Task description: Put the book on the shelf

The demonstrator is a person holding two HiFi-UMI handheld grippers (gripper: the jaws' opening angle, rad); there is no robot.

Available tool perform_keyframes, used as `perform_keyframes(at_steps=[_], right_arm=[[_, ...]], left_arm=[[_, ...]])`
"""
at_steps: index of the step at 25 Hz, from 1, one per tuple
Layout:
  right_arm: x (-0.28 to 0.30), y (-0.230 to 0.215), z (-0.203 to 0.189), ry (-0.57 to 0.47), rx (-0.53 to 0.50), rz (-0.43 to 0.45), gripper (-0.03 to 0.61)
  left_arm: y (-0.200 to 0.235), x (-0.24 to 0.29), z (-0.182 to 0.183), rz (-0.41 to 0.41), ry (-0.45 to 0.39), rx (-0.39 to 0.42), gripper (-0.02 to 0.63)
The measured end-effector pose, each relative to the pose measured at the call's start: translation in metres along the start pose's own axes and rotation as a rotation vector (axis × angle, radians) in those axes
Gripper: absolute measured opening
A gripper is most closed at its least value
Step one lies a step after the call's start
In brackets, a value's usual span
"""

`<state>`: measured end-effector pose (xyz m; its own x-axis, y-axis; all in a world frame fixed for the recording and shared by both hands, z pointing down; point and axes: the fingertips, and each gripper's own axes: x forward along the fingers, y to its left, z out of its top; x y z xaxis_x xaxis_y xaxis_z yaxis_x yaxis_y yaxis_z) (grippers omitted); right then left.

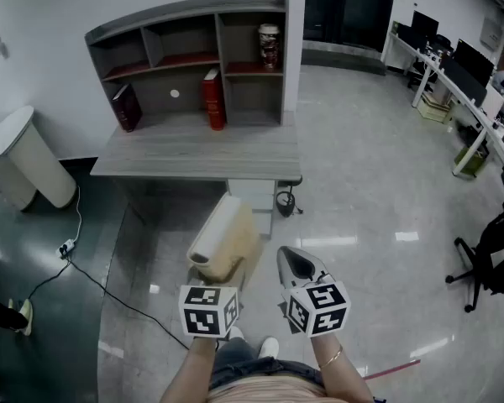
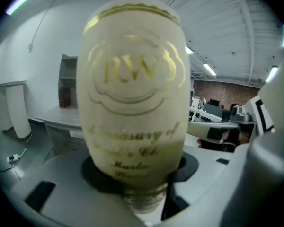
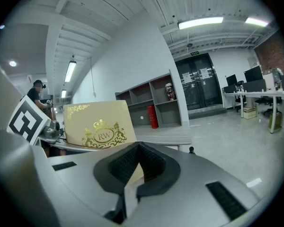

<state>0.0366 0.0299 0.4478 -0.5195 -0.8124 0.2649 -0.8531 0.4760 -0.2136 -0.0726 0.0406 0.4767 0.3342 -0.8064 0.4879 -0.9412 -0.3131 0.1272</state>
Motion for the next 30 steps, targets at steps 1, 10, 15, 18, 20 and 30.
perform_keyframes(at_steps=[1, 10, 15, 18, 20, 30], right_arm=[[-0.001, -0.002, 0.000, -0.002, 0.000, -0.004, 0.008], [-0.007, -0.013, -0.002, -0.009, 0.012, -0.029, 0.008], [-0.012, -0.015, -0.003, -0.012, 0.014, -0.033, 0.008], [-0.016, -0.015, -0.002, -0.015, 0.007, -0.029, 0.008], [-0.018, -0.016, -0.002, -0.017, 0.004, -0.026, 0.008], [-0.019, -0.008, -0.003, -0.028, 0.021, 0.045, 0.009]], left_arm=[[-0.001, 0.000, 0.001, 0.001, -0.003, 0.002, 0.230], [-0.004, 0.001, 0.001, 0.002, -0.006, 0.016, 0.230], [-0.005, -0.001, 0.001, 0.000, -0.012, 0.011, 0.230], [-0.006, -0.003, 0.001, 0.003, -0.021, 0.003, 0.230], [-0.007, -0.005, 0.000, 0.007, -0.026, 0.001, 0.230], [-0.009, -0.011, 0.006, 0.035, -0.048, 0.007, 0.230]])
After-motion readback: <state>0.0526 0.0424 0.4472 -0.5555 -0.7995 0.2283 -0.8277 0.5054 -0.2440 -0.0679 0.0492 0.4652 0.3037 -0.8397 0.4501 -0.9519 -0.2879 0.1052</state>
